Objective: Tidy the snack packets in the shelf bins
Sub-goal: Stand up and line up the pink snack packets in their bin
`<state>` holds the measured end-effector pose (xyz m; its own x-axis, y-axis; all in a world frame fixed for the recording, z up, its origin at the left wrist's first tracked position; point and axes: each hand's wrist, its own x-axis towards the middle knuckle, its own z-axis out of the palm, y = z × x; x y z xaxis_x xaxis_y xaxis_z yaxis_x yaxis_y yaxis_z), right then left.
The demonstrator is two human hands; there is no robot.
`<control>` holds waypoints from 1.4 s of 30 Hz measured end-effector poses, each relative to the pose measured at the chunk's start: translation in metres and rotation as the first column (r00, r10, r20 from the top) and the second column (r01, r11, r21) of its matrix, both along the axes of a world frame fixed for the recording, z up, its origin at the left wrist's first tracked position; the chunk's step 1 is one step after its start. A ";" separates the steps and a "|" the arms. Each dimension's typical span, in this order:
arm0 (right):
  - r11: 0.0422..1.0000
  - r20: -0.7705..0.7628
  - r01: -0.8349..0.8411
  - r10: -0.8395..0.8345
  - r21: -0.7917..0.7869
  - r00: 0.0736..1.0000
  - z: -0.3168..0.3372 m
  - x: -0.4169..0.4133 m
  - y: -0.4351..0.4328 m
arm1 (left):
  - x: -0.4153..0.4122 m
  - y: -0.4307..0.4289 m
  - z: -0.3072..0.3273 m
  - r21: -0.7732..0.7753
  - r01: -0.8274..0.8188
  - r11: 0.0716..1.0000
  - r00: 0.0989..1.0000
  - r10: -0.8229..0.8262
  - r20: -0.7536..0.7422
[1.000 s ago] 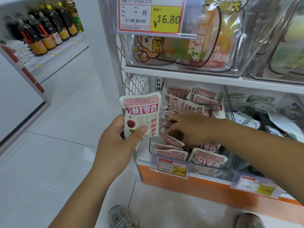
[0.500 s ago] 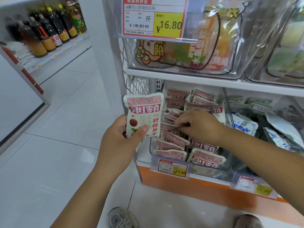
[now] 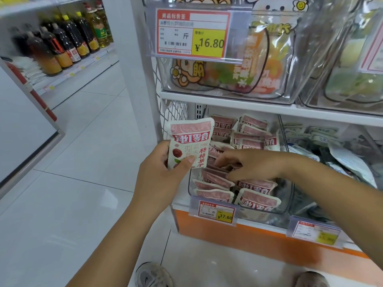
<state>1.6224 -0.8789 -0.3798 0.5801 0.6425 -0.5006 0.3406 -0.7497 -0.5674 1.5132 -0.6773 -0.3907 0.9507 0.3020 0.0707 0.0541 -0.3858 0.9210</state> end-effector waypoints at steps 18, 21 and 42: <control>0.872 0.411 0.367 -0.479 0.323 0.776 0.026 0.001 -0.021 | 0.019 -0.042 -0.040 0.844 0.212 0.493 0.935 -0.354 -0.028; 0.891 0.399 0.305 -0.428 0.336 0.811 0.029 0.005 -0.013 | 0.011 -0.040 -0.044 0.867 0.211 0.451 0.939 -0.339 -0.052; 0.983 0.635 0.119 -0.182 0.141 0.750 0.000 0.000 -0.005 | 0.020 -0.056 -0.028 0.821 0.325 0.470 0.902 -0.415 -0.120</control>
